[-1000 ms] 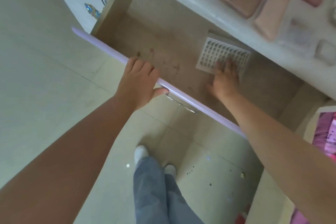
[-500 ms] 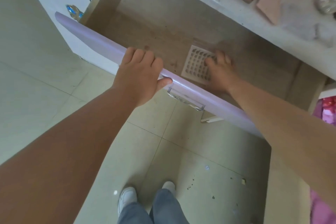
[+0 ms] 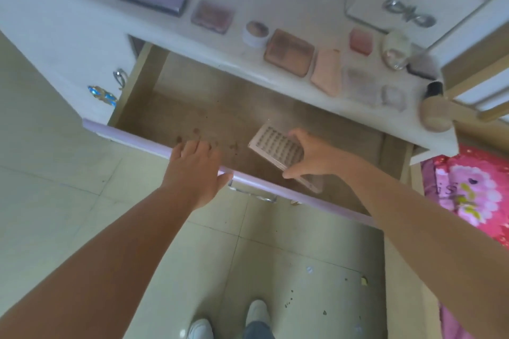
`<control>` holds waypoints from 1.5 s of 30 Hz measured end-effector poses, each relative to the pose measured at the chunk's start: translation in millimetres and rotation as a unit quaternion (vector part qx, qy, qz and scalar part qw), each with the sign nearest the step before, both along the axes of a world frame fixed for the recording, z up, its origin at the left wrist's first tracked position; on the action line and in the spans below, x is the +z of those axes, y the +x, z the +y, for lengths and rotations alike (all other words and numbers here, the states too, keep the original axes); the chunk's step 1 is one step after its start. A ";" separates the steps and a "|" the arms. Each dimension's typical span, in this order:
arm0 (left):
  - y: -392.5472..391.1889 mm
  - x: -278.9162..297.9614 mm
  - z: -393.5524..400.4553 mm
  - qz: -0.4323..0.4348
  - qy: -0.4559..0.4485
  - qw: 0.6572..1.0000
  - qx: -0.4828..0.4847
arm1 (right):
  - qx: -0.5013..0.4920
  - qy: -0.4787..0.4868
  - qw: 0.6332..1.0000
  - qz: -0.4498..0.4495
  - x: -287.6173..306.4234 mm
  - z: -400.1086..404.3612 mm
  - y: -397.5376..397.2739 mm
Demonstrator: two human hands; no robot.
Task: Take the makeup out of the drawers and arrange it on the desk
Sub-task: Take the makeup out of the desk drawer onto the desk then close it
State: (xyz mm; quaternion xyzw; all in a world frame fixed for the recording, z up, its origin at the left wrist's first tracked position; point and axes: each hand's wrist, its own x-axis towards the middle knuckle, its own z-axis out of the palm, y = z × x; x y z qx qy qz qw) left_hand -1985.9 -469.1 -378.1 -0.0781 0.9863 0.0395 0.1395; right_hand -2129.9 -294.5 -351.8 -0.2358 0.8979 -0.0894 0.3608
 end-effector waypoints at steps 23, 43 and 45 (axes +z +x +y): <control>-176.4 70.6 -51.0 0.304 0.057 0.945 -0.104 | 0.100 -0.024 0.976 0.192 96.3 -66.6 -252.7; -33.9 -3.9 -66.4 0.182 -0.047 0.930 -0.316 | 0.130 -0.199 0.891 0.386 -13.6 23.4 45.6; -26.3 -3.5 -62.3 0.128 -0.063 0.944 -0.299 | 0.110 -0.118 0.912 0.377 -30.9 39.4 65.3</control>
